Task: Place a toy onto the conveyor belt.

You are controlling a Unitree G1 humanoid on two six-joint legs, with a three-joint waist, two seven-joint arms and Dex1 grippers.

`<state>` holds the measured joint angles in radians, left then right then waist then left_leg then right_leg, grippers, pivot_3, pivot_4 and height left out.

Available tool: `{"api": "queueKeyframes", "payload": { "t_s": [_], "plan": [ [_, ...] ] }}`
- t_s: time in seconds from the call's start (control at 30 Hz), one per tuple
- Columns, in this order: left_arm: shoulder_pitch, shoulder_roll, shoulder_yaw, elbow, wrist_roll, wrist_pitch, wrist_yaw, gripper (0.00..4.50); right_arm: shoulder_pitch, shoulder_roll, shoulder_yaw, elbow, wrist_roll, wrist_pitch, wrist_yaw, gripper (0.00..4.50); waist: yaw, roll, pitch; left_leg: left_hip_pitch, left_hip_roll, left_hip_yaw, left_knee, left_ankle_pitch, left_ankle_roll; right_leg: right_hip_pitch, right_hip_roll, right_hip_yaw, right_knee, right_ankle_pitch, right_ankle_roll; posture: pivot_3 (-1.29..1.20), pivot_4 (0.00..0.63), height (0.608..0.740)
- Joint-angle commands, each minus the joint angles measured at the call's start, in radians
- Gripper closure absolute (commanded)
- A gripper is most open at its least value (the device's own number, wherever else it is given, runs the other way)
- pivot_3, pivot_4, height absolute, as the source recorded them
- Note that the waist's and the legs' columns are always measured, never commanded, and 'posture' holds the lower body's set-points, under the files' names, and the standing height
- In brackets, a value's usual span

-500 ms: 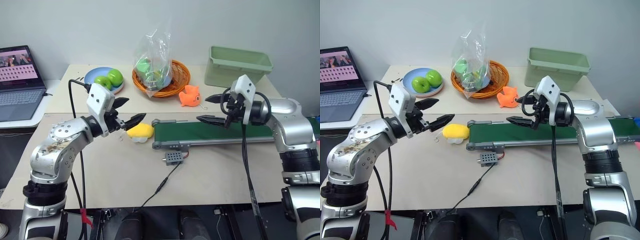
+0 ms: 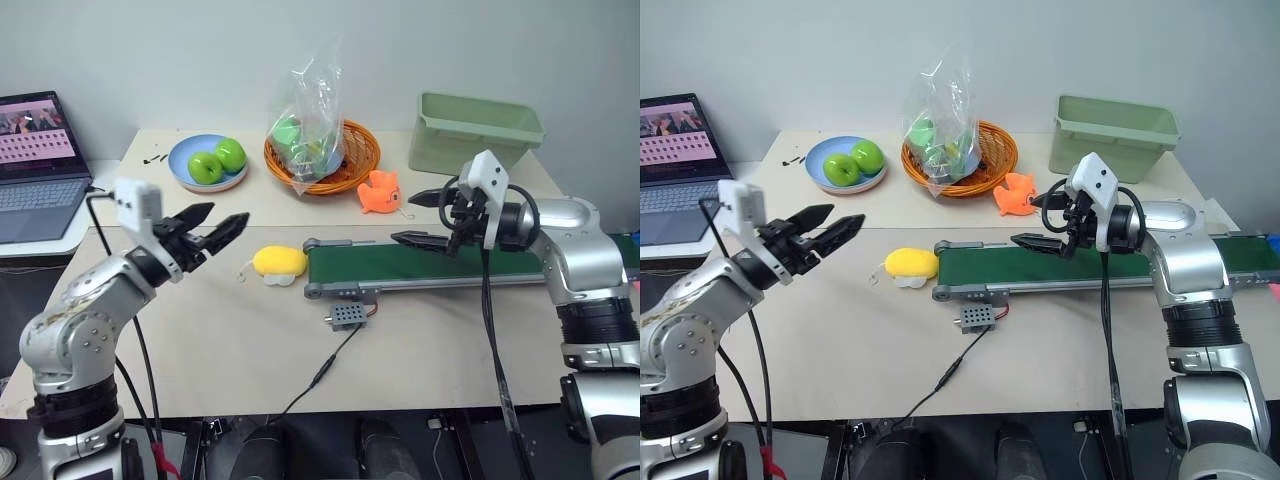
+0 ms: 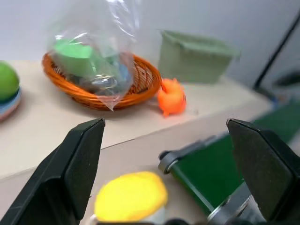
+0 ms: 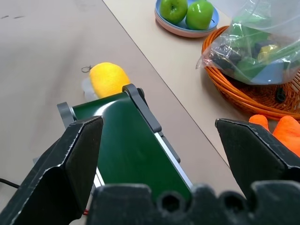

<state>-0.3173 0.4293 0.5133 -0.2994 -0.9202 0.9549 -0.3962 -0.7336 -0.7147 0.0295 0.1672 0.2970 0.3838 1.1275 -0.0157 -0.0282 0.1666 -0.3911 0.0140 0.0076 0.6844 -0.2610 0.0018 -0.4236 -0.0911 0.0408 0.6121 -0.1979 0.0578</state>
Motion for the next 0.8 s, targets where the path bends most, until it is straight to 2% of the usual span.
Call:
{"api": "queueKeyframes", "payload": {
  "t_s": [0.03, 0.17, 0.4, 0.6, 0.8],
  "plan": [
    [0.014, -0.073, 0.086, 0.043, -0.213, 0.086, 0.127, 0.07, -0.004, 0.003, -0.018, -0.043, 0.019, 0.005, -0.005, 0.00, 0.000, 0.000, 0.000, 0.000, 0.000, -0.001, 0.000, 0.000, 0.000, 0.000, 0.000, 0.000, 0.000, 0.000, 0.000, 0.00, 0.150, 0.740],
    [0.050, -0.164, 0.100, 0.072, -0.341, 0.101, 0.257, 0.07, 0.012, 0.005, -0.039, -0.093, 0.068, 0.026, 0.023, 0.00, 0.003, -0.001, 0.000, 0.000, 0.000, -0.002, 0.000, 0.000, 0.000, 0.000, 0.000, 0.000, 0.000, 0.000, 0.000, 0.00, 0.150, 0.740],
    [0.105, -0.221, 0.055, 0.186, -0.402, 0.087, 0.293, 0.07, 0.041, -0.025, -0.046, -0.179, 0.106, 0.072, 0.028, 0.00, 0.002, -0.001, 0.000, 0.001, -0.001, -0.003, 0.000, 0.000, -0.001, 0.000, 0.000, 0.000, 0.000, 0.000, 0.000, 0.00, 0.150, 0.740],
    [0.013, -0.250, 0.056, 0.355, -0.423, 0.052, 0.348, 0.07, 0.054, -0.050, -0.070, -0.219, 0.113, 0.100, -0.002, 0.00, 0.004, -0.001, 0.000, 0.002, -0.002, -0.001, 0.000, 0.000, -0.001, 0.002, 0.000, 0.000, 0.000, 0.000, -0.001, 0.00, 0.150, 0.740],
    [-0.070, -0.259, 0.028, 0.512, -0.360, 0.018, 0.379, 0.07, 0.082, -0.076, -0.094, -0.254, 0.115, 0.117, -0.038, 0.00, 0.003, -0.001, 0.000, 0.001, -0.002, -0.001, 0.000, 0.000, -0.001, 0.002, 0.000, 0.000, -0.001, 0.000, 0.000, 0.00, 0.150, 0.740]
  ]
}}
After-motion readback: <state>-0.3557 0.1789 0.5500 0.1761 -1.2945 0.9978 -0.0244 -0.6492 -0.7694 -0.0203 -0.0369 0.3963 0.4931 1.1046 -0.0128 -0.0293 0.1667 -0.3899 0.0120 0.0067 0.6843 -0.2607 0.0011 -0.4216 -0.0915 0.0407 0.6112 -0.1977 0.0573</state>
